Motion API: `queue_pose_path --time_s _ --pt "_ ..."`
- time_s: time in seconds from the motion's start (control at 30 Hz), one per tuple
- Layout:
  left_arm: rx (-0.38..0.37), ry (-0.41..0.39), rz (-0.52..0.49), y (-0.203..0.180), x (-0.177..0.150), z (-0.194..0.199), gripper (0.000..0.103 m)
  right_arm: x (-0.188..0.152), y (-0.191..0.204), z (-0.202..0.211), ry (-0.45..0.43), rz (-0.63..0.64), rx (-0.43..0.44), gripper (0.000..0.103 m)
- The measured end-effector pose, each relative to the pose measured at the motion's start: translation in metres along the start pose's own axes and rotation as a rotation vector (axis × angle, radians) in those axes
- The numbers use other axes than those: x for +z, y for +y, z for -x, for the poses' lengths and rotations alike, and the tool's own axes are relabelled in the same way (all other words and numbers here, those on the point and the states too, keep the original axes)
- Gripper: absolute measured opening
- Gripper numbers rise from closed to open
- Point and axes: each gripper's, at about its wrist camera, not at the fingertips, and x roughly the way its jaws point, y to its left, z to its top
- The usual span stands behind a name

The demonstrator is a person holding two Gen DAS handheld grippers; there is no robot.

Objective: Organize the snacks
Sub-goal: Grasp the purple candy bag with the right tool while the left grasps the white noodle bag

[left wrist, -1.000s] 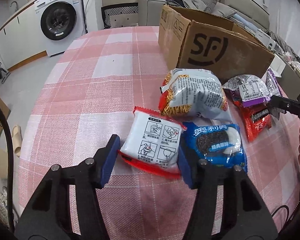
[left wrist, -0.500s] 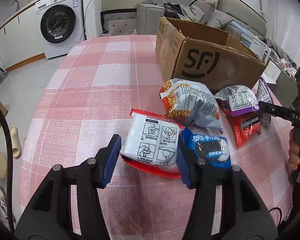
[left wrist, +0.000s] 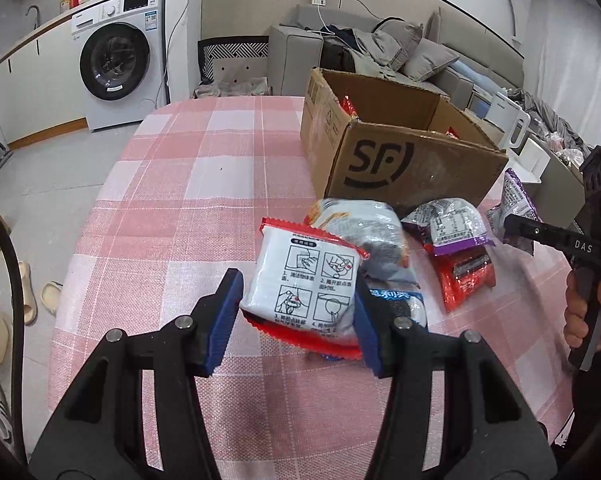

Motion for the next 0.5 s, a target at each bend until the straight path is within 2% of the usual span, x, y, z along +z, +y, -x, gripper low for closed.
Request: queue_pose_path --time_s 0.5 --pt "-0.031 -0.059 0.011 -0.01 0.005 0.024 0.05 0.007 0.011 0.038 -0.079 0.018 0.054 0.055"
